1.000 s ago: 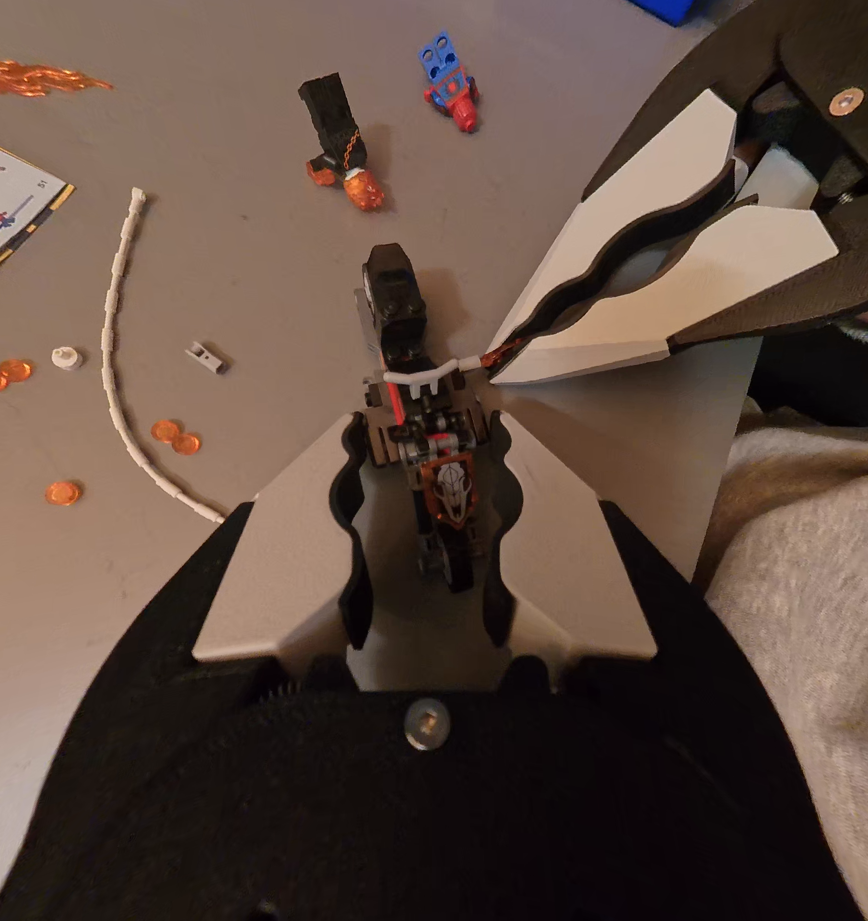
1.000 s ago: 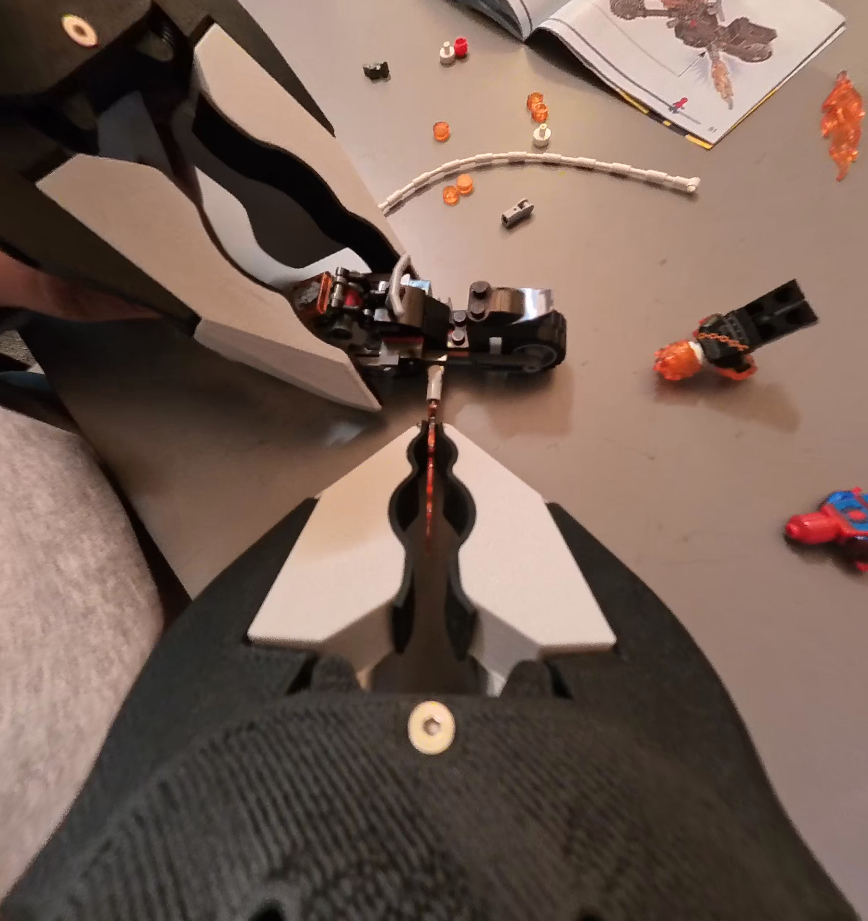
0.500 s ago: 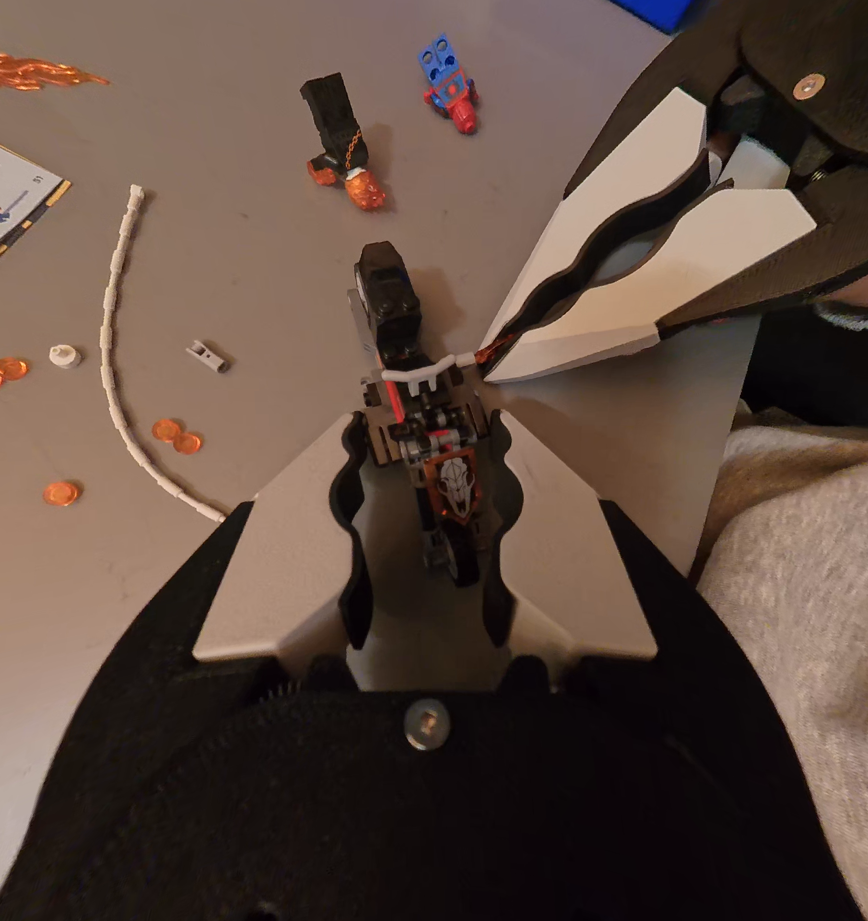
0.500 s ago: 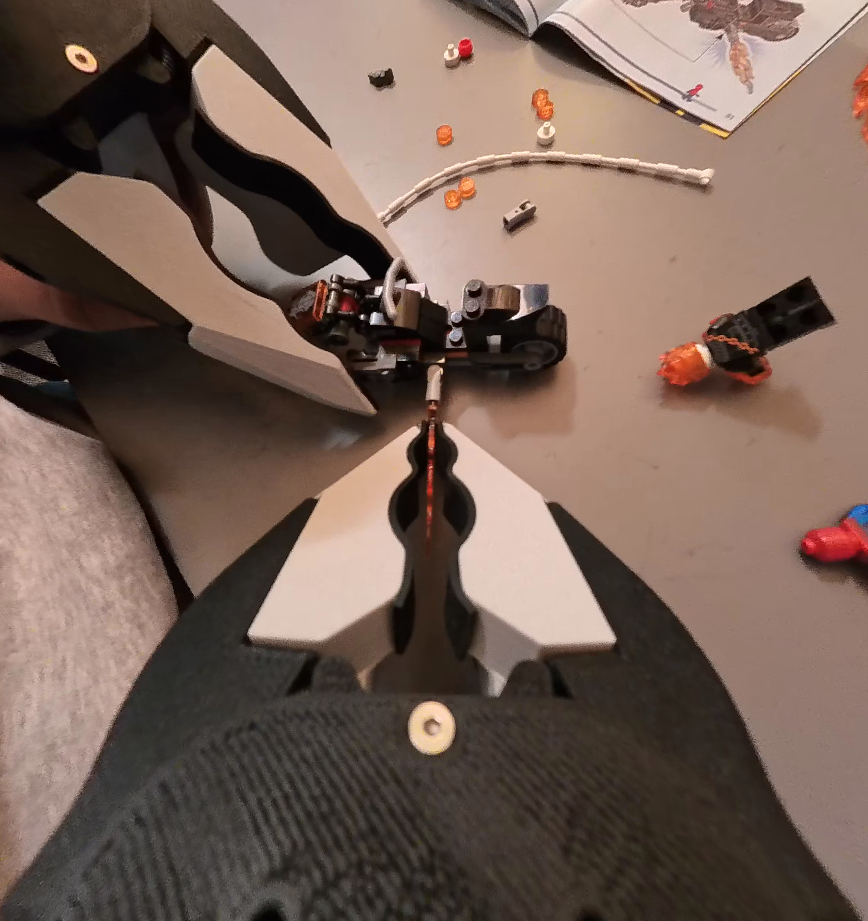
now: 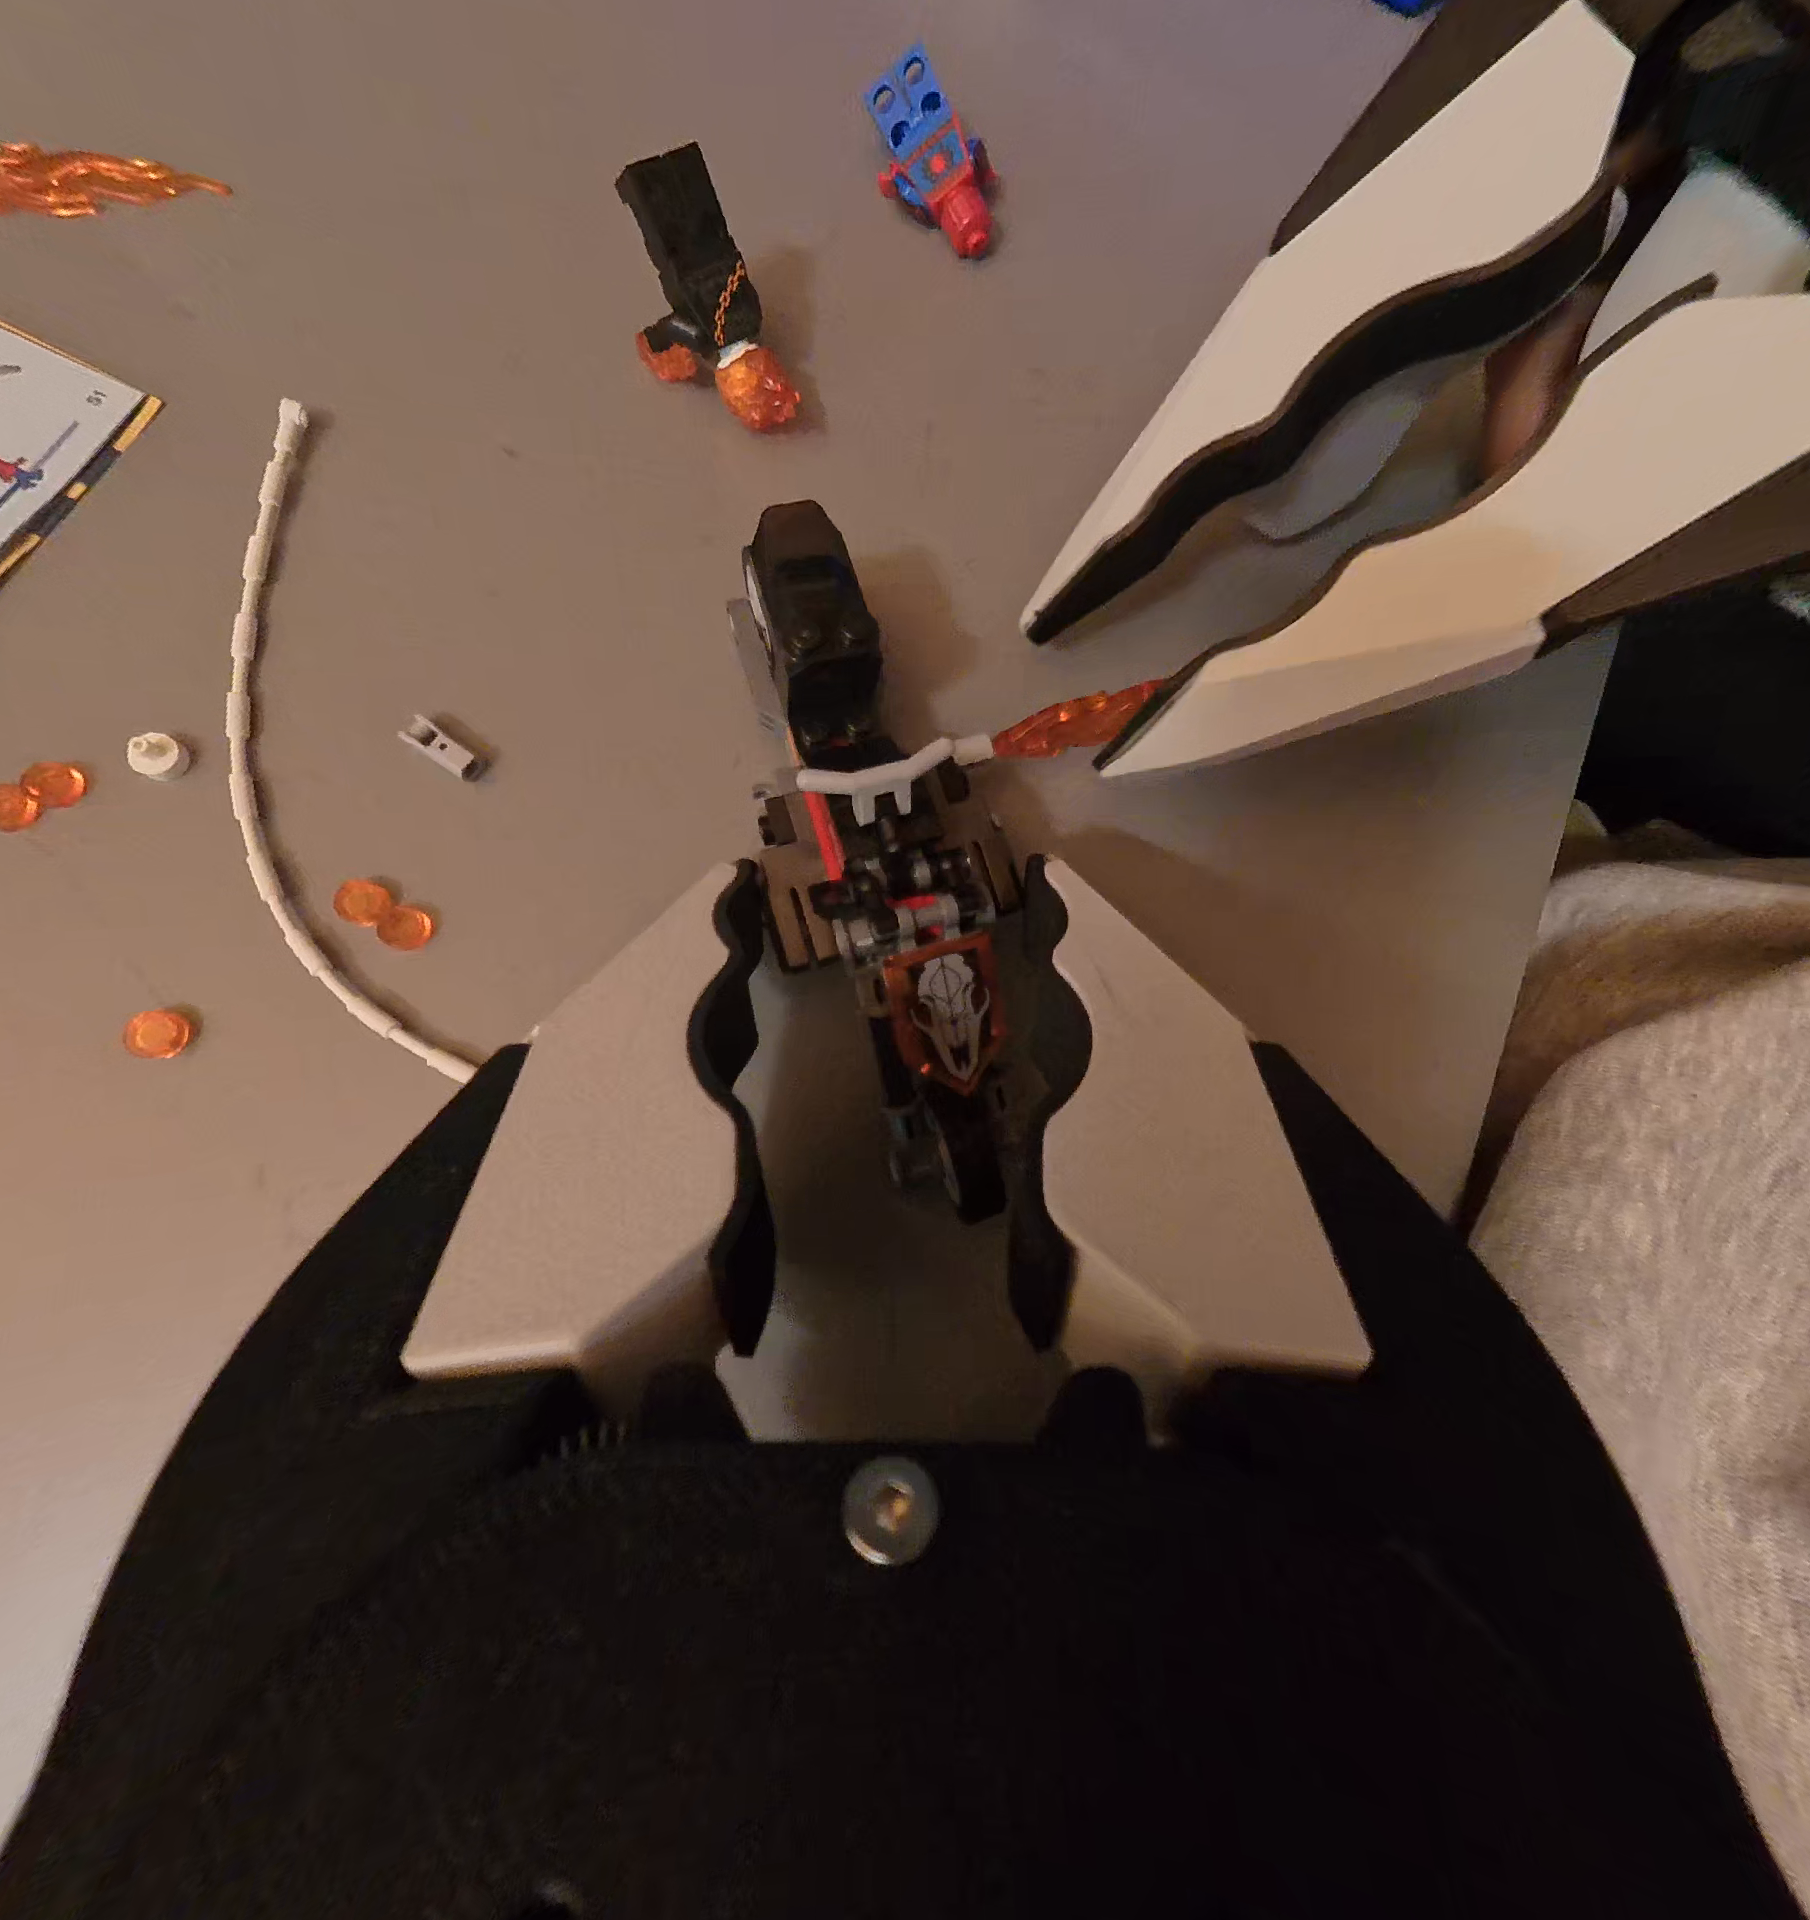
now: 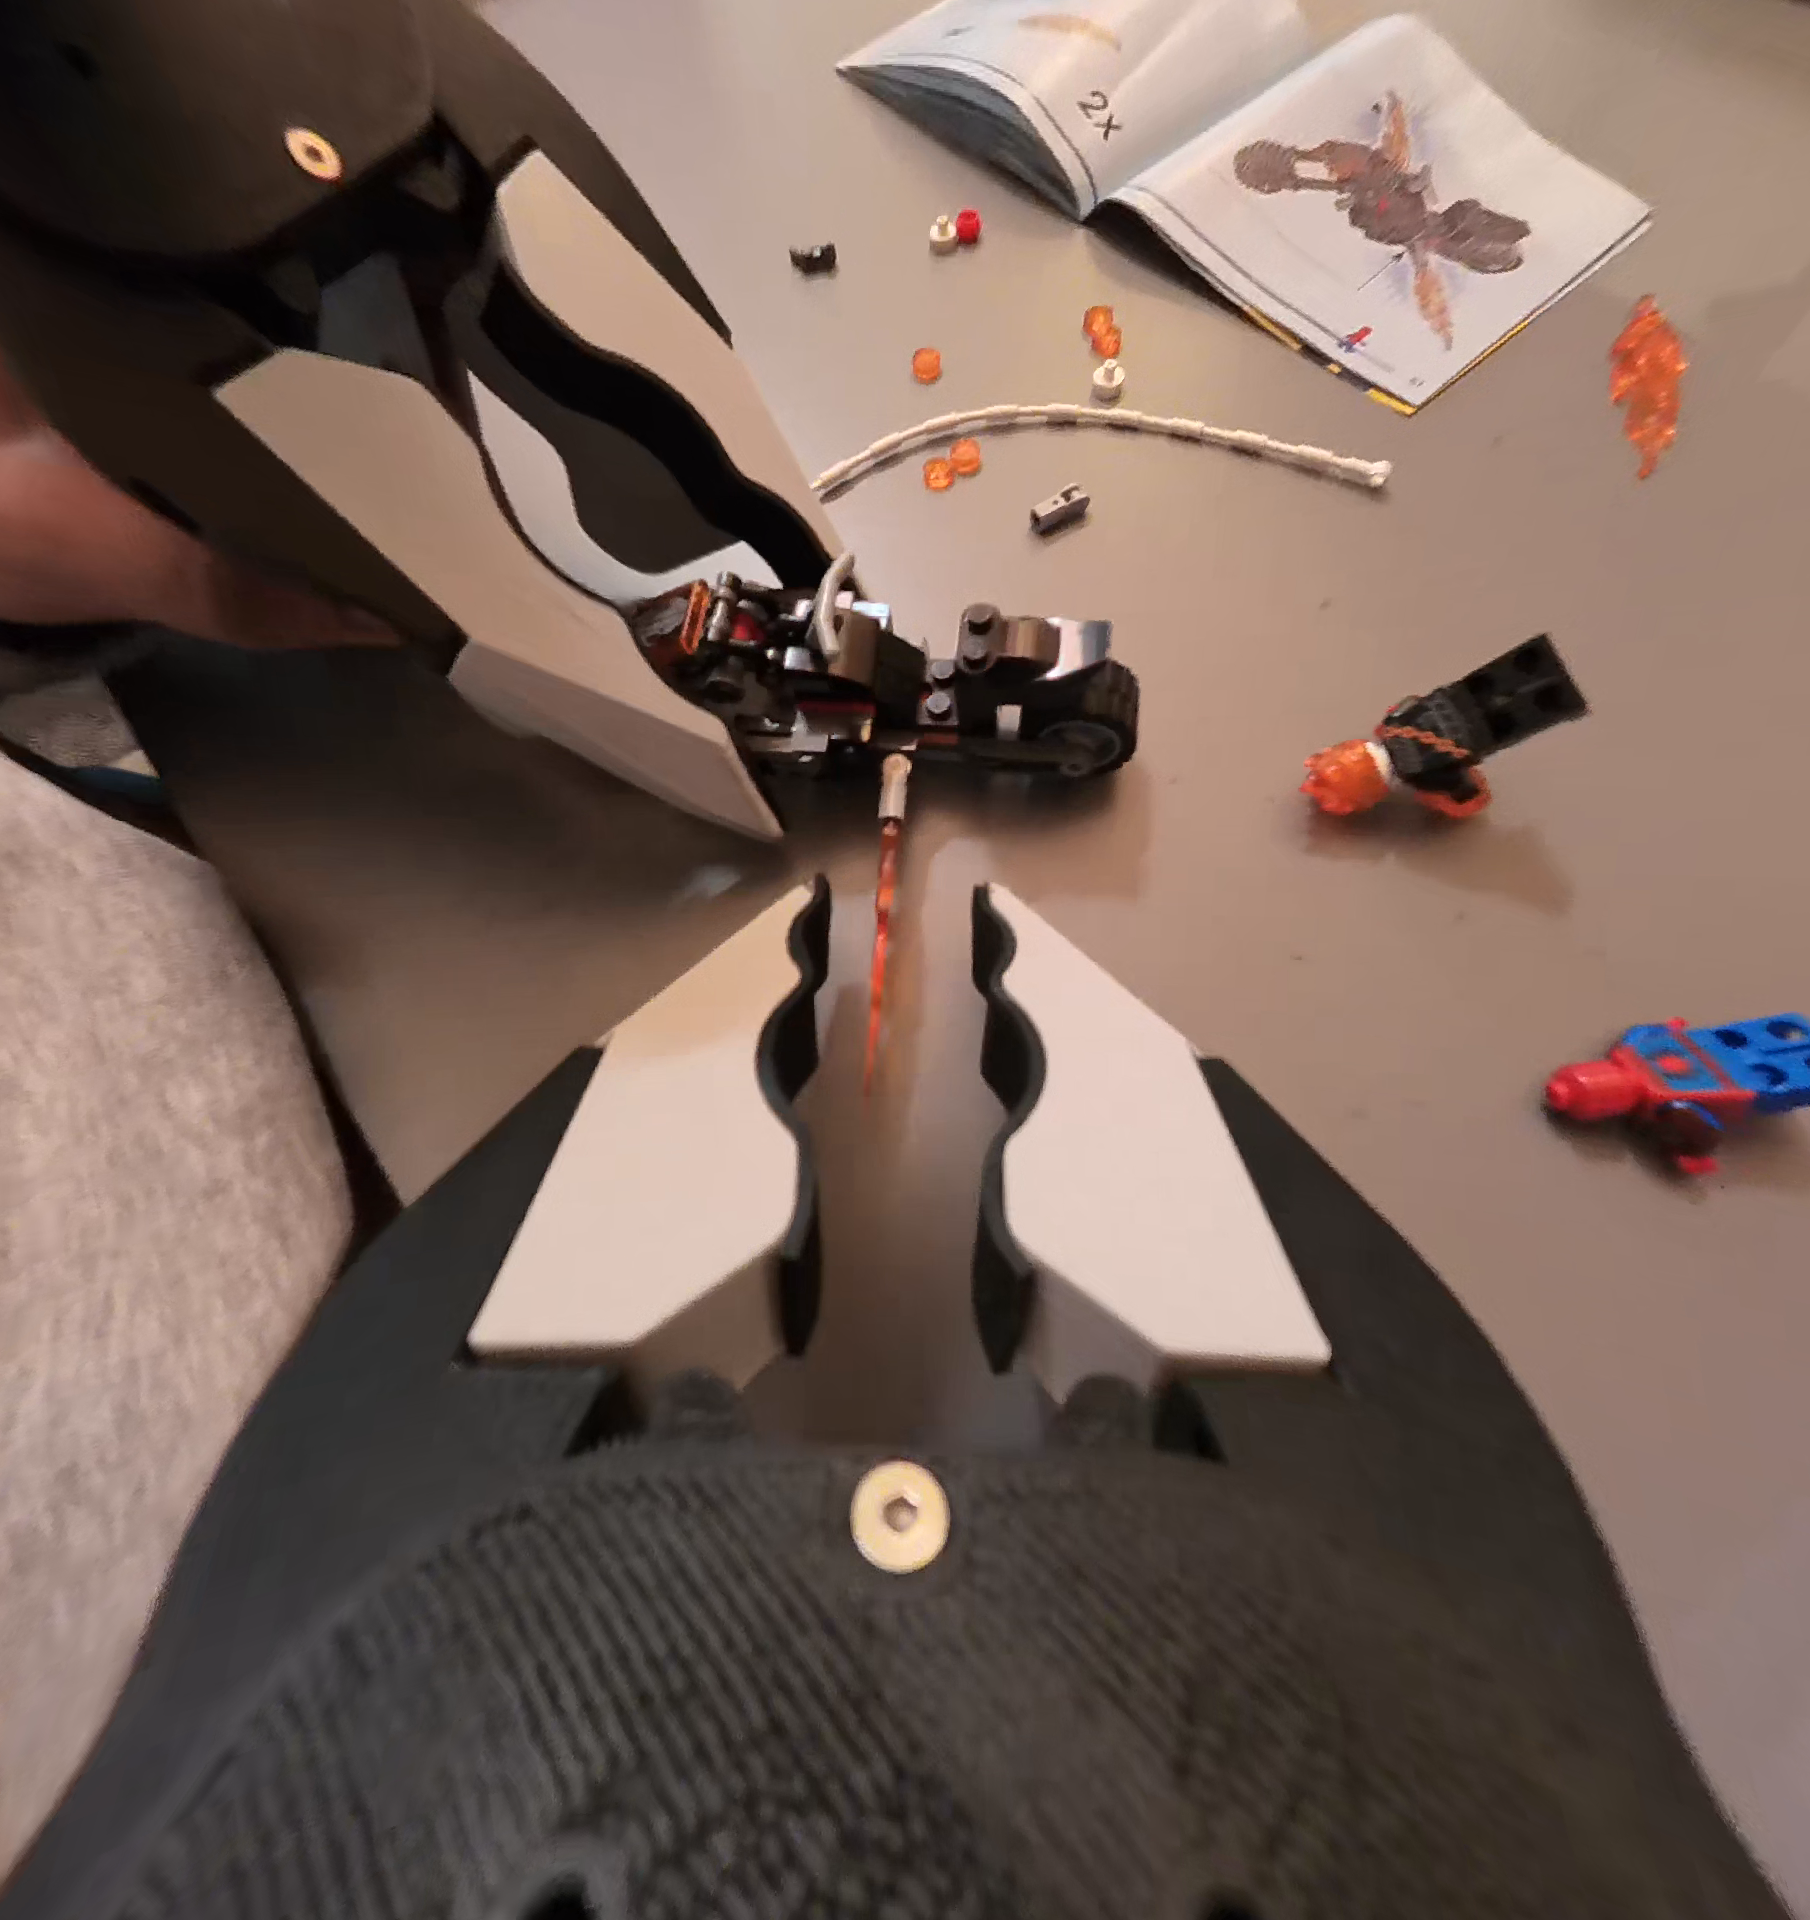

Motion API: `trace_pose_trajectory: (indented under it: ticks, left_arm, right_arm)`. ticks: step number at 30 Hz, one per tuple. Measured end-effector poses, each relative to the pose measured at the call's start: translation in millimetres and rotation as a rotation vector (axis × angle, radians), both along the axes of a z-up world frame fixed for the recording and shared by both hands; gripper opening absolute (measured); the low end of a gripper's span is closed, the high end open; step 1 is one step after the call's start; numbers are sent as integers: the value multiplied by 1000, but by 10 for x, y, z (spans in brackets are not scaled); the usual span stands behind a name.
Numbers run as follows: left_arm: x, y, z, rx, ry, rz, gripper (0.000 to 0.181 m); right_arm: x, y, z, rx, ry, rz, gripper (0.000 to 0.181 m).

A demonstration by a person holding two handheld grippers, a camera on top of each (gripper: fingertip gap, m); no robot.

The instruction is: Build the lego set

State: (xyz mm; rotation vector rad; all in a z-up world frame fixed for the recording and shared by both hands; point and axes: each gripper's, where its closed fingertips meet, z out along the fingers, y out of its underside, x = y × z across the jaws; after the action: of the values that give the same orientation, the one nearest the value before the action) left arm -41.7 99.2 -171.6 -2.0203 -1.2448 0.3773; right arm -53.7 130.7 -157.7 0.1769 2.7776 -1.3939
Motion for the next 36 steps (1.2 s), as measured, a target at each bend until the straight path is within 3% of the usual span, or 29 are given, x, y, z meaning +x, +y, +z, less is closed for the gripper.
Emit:
trace_pose_trajectory:
  ticks: [4,9,21,36]
  left_arm:
    - [-1,2,2,8,1,5,52]
    - [1,4,2,13,0,9,52]
    - [-2,1,-3,0,2,18,52]
    - [0,0,1,11,2,14,52]
  right_arm:
    - [32,21,-17,11,10,7,23]
    - [30,1,-79,59,121,3,4]
    - [12,-15,-100,118,298,5,1]
    - [27,-23,-96,69,84,-32,1]
